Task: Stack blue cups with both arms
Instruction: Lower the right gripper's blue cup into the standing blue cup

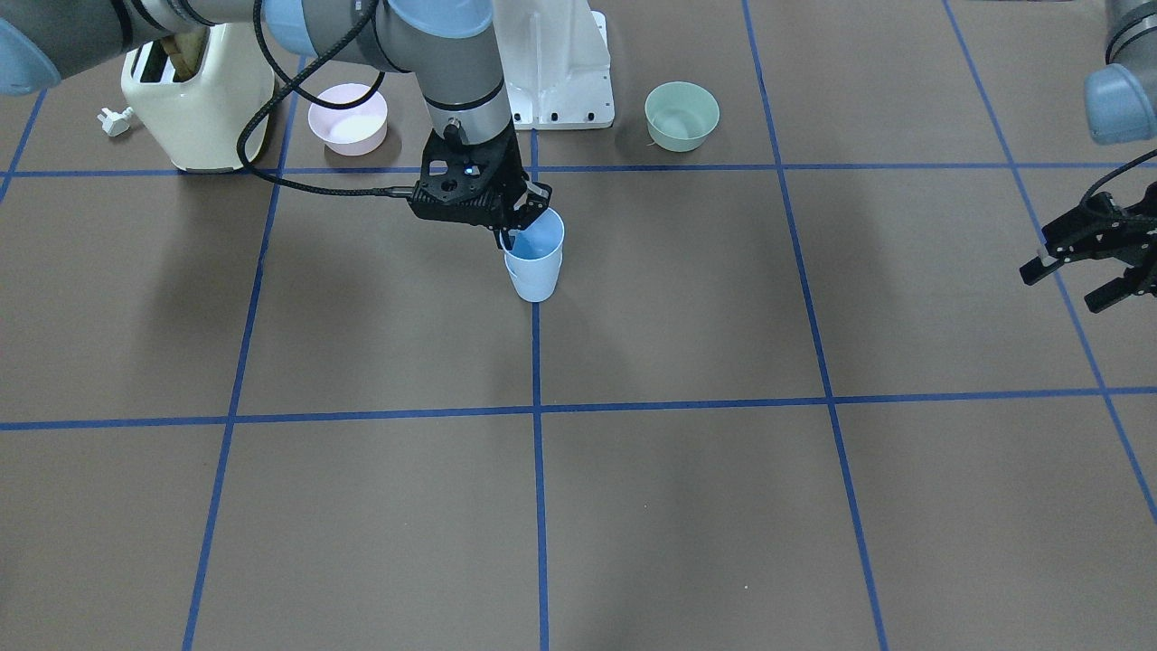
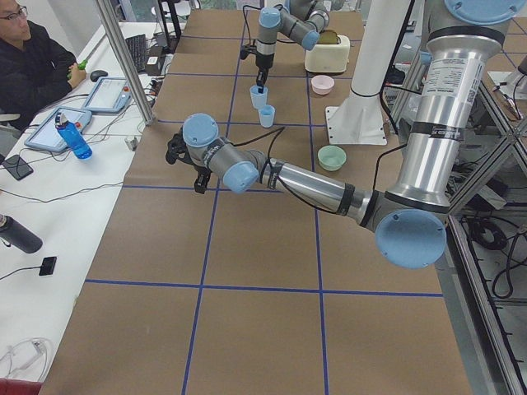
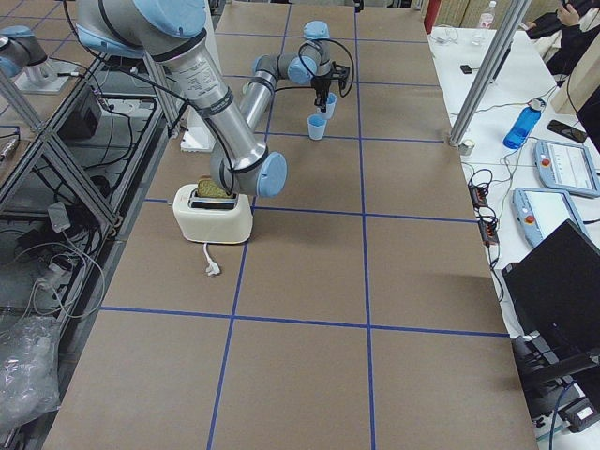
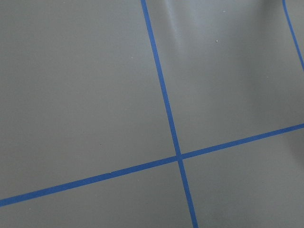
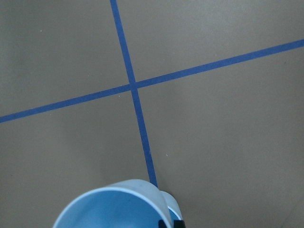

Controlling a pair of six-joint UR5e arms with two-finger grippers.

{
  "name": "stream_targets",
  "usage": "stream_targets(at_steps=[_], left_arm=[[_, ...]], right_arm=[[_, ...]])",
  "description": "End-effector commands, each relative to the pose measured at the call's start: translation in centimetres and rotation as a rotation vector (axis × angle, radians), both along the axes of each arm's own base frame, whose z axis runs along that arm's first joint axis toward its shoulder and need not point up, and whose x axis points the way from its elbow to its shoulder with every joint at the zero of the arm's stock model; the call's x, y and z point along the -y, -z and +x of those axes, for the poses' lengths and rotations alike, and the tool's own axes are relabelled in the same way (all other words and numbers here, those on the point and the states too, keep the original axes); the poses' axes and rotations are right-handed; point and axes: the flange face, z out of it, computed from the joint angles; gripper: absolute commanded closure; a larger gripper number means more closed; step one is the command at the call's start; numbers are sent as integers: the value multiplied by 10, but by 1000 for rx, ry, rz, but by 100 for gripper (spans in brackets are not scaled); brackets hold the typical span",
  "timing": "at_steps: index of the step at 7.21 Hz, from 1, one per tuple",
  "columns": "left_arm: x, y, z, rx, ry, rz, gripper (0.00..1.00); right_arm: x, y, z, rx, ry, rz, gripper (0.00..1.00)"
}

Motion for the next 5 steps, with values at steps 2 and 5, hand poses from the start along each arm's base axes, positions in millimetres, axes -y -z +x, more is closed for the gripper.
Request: stream_targets(at_steps=[2,5], left_arm=[[-3,-14,-30,13,4,58,2],[-4,-17,-31,15,5,49,2]], right_arm=[[-14,-13,1,-9,4,6,100],[-22,-15,-3,-8,17,5,100]])
